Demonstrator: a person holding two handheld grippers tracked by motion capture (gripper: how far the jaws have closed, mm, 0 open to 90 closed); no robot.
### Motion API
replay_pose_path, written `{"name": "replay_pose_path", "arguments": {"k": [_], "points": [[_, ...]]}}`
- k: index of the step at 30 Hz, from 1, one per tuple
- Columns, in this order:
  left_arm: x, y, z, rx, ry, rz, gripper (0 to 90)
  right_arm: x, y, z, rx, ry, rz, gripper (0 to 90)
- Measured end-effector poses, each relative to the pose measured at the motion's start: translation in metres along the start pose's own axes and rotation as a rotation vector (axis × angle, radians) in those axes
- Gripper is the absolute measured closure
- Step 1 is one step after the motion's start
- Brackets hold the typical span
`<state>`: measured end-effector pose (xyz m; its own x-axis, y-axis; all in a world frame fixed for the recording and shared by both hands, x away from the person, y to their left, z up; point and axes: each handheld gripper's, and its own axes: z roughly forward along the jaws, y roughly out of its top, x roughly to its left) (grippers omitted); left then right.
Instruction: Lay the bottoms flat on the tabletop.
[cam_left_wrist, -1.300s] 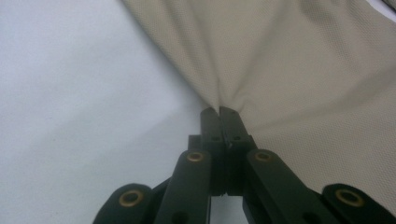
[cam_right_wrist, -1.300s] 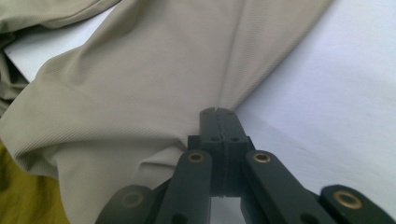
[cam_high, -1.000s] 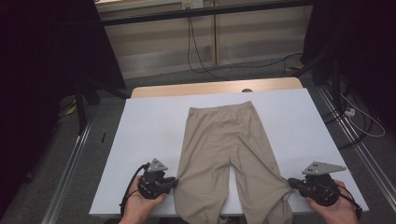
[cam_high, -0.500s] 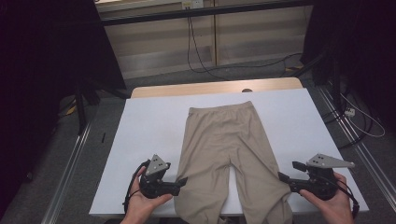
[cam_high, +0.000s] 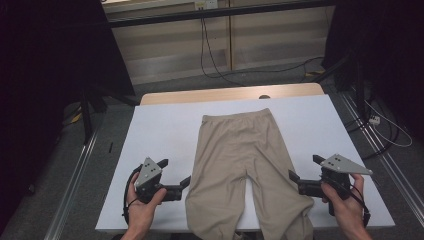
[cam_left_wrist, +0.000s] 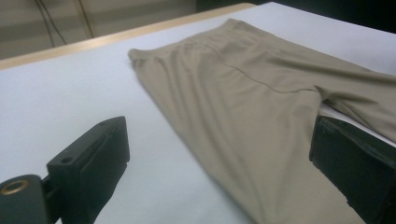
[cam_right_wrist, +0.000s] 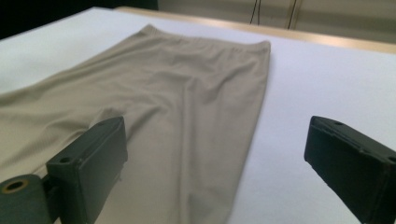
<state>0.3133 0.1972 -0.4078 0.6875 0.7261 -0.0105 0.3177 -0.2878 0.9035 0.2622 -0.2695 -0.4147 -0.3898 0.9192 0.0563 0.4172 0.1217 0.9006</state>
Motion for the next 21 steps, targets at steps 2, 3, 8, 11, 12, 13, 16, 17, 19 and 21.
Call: {"name": "replay_pose_path", "arguments": {"k": [2,3,8,11,12,13,16,17,19,21], "points": [[0.003,-0.003,-0.004,0.000,0.009,0.006,5.2,0.001,-0.003,-0.001,-0.032,-0.003,0.010,6.4],[0.003,-0.005,-0.006,-0.016,0.012,-0.002,5.2,0.002,-0.006,-0.003,-0.041,-0.015,0.009,6.9],[0.005,-0.010,-0.013,-0.052,0.046,-0.032,4.8,0.002,-0.019,-0.014,-0.072,-0.023,0.004,5.9],[0.007,-0.012,-0.012,-0.066,0.054,-0.051,4.5,0.001,-0.020,-0.017,-0.096,-0.035,-0.007,5.6],[0.007,-0.012,-0.013,-0.077,0.066,-0.067,4.5,0.000,-0.020,-0.017,-0.100,-0.032,-0.008,5.6],[0.007,-0.012,-0.013,-0.078,0.064,-0.068,4.5,0.001,-0.020,-0.016,-0.102,-0.028,-0.007,5.6],[0.007,-0.011,-0.012,-0.067,0.053,-0.063,4.5,0.002,-0.021,-0.013,-0.106,-0.019,-0.005,6.0],[0.007,-0.011,-0.011,-0.065,0.048,-0.064,4.5,0.002,-0.021,-0.013,-0.107,-0.014,-0.004,6.0],[0.007,-0.011,-0.010,-0.060,0.043,-0.058,4.5,0.002,-0.021,-0.012,-0.108,-0.013,-0.006,6.1],[0.006,-0.011,-0.009,-0.050,0.039,-0.051,4.5,0.002,-0.021,-0.012,-0.108,-0.011,0.001,6.2]]}}
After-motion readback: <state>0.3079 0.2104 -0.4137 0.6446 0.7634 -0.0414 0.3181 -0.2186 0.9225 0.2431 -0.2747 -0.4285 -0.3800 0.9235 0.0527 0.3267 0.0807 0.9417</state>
